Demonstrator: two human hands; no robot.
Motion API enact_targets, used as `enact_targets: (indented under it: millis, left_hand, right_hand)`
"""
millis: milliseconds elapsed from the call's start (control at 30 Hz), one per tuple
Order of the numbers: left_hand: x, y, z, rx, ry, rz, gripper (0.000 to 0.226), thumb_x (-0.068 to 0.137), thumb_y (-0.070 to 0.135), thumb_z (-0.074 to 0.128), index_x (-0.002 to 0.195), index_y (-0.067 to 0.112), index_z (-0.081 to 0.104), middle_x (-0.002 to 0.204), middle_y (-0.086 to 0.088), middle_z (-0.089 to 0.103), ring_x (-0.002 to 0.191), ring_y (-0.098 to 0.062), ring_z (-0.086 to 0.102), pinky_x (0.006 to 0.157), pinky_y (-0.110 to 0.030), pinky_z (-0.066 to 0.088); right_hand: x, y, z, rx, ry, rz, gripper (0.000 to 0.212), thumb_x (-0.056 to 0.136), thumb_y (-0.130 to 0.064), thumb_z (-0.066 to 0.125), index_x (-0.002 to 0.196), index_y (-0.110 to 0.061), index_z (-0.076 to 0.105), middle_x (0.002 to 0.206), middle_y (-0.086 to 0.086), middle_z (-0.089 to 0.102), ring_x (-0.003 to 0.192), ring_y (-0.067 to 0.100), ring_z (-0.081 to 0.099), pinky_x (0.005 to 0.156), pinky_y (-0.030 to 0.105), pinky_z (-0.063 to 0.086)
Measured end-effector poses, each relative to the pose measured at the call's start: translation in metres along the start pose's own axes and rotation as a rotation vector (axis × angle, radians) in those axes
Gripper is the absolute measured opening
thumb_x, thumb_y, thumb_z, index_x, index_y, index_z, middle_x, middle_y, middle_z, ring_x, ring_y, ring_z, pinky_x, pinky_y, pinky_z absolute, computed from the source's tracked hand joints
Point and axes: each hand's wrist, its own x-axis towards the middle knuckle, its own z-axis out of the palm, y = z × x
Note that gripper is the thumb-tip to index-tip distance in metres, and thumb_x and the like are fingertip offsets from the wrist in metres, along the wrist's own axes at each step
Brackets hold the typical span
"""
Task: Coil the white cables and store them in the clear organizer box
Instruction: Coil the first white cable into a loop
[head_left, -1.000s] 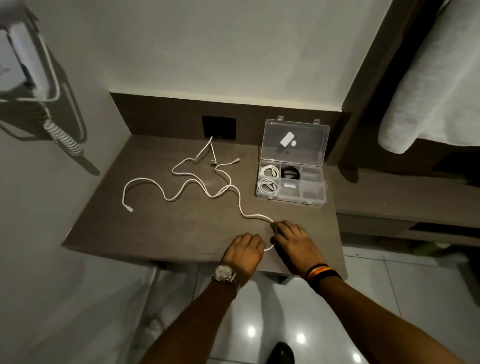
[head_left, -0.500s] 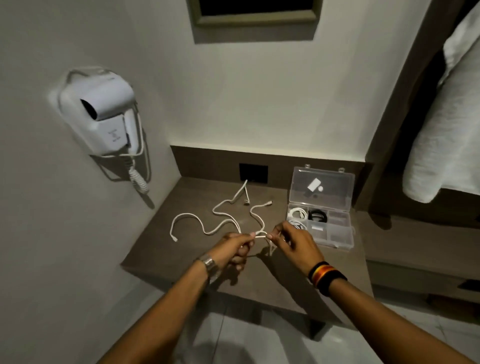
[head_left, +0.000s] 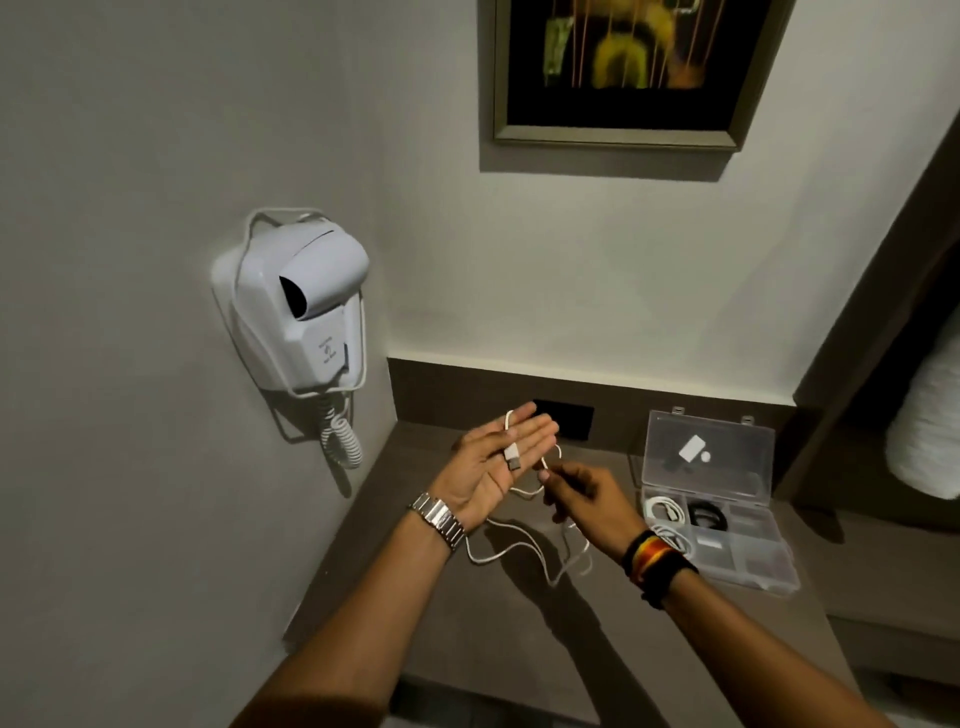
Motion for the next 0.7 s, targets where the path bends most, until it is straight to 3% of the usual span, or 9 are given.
enact_targets:
  millis: [233, 333, 400, 467, 500, 567, 633, 700]
  left_hand:
    - [0.02, 0.015, -0.007, 0.072, 0.061, 0.152, 0.049, 0.092, -0.018, 0.033, 0.135, -0.002, 0.052, 0.142, -0.024, 0.052, 0.134, -0.034, 0.049, 0.108, -0.043, 0.043]
    - [0.026, 0.017, -0.009, 0.102, 0.114, 0.197, 0.049, 0.093, -0.018, 0.034, 0.137, -0.002, 0.048, 0.145, -0.023, 0.049, 0.135, -0.032, 0.048, 0.107, -0.041, 0.043]
    - [0.03, 0.015, -0.011, 0.166, 0.14, 0.203, 0.048, 0.095, -0.016, 0.035, 0.139, -0.001, 0.046, 0.148, -0.022, 0.046, 0.137, -0.031, 0.046, 0.109, -0.042, 0.042]
    - [0.033, 0.009, -0.008, 0.379, 0.188, 0.222, 0.048, 0.097, -0.012, 0.036, 0.142, 0.002, 0.045, 0.15, -0.018, 0.045, 0.139, -0.027, 0.044, 0.114, -0.041, 0.038]
    - [0.033, 0.006, -0.005, 0.563, 0.218, 0.235, 0.048, 0.098, -0.01, 0.036, 0.142, 0.004, 0.046, 0.15, -0.015, 0.046, 0.139, -0.024, 0.044, 0.115, -0.04, 0.037]
    - [0.028, -0.004, 0.004, 0.948, 0.208, 0.233, 0.044, 0.099, -0.001, 0.039, 0.138, 0.014, 0.055, 0.144, -0.005, 0.055, 0.134, -0.016, 0.049, 0.113, -0.036, 0.04]
    - [0.018, -0.015, 0.016, 1.195, 0.119, 0.158, 0.038, 0.097, 0.02, 0.044, 0.121, 0.036, 0.067, 0.125, 0.012, 0.067, 0.118, -0.004, 0.059, 0.101, -0.025, 0.047]
    - [0.01, -0.024, 0.027, 1.244, 0.053, 0.061, 0.036, 0.087, 0.028, 0.045, 0.106, 0.041, 0.072, 0.108, 0.019, 0.073, 0.103, 0.003, 0.065, 0.085, -0.01, 0.049]
  right_hand:
    - [0.002, 0.0, -0.013, 0.053, -0.01, 0.076, 0.021, 0.102, -0.019, 0.062, 0.118, -0.012, 0.072, 0.076, 0.006, 0.068, 0.056, 0.013, 0.059, 0.058, 0.03, 0.057]
    - [-0.009, 0.003, -0.025, -0.001, -0.086, 0.081, 0.016, 0.102, -0.027, 0.062, 0.108, -0.021, 0.076, 0.066, -0.002, 0.059, 0.048, 0.006, 0.053, 0.048, 0.022, 0.049]
    - [-0.015, -0.005, -0.032, -0.182, -0.158, 0.016, 0.017, 0.102, -0.034, 0.06, 0.109, -0.032, 0.075, 0.064, -0.011, 0.063, 0.051, 0.001, 0.057, 0.051, 0.017, 0.047]
    - [-0.017, -0.019, -0.04, -0.397, -0.231, -0.088, 0.023, 0.103, -0.039, 0.056, 0.119, -0.033, 0.071, 0.075, -0.016, 0.072, 0.066, 0.003, 0.066, 0.061, 0.02, 0.053]
    - [-0.017, -0.028, -0.045, -0.496, -0.25, -0.139, 0.025, 0.103, -0.041, 0.055, 0.119, -0.031, 0.071, 0.083, -0.01, 0.075, 0.072, 0.008, 0.069, 0.066, 0.026, 0.057]
    - [-0.015, -0.046, -0.06, -0.63, -0.224, -0.251, 0.026, 0.102, -0.044, 0.055, 0.111, -0.028, 0.073, 0.083, -0.002, 0.075, 0.07, 0.008, 0.067, 0.065, 0.027, 0.056]
    - [-0.007, -0.063, -0.078, -0.641, -0.137, -0.361, 0.022, 0.099, -0.044, 0.06, 0.101, -0.027, 0.076, 0.073, -0.01, 0.071, 0.06, -0.001, 0.062, 0.055, 0.016, 0.046]
    - [0.007, -0.074, -0.095, -0.571, -0.047, -0.406, 0.016, 0.094, -0.039, 0.07, 0.093, -0.026, 0.079, 0.075, -0.013, 0.075, 0.067, -0.003, 0.067, 0.059, 0.014, 0.048]
